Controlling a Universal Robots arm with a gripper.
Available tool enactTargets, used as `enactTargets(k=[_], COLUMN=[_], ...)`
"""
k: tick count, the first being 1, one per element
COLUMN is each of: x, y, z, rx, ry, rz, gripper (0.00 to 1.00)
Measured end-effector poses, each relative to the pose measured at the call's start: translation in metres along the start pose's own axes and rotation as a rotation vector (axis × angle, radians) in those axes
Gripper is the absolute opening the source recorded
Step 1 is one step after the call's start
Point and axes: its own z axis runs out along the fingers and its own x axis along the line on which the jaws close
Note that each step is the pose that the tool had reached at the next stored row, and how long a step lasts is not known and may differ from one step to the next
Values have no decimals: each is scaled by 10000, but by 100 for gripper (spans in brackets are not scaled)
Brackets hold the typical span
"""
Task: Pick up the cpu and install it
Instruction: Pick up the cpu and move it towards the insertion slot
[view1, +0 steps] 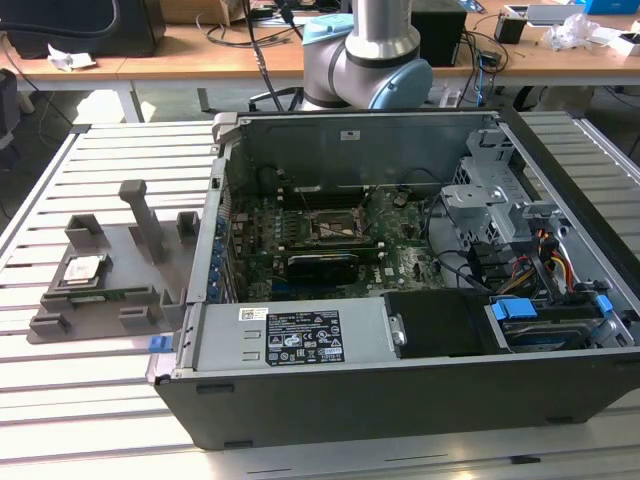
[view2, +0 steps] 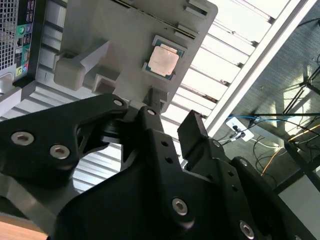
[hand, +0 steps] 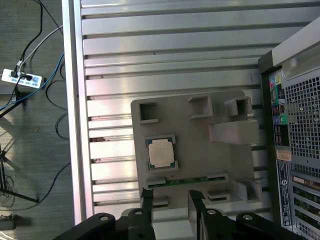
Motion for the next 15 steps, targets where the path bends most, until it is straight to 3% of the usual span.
enactTargets(k=[1, 2, 4, 5, 11, 13, 15], x=[1, 1, 2, 2, 4, 6, 6], y=[0, 0, 0, 0, -1, -7, -7], z=[0, 0, 0, 0, 4, 145, 159], rx=[0, 0, 0, 0, 24, 42, 42], ry=[0, 0, 0, 0, -3, -3, -3], rz=[0, 0, 0, 0, -1, -1, -1], gripper=[54, 60, 60, 66, 66, 66, 66])
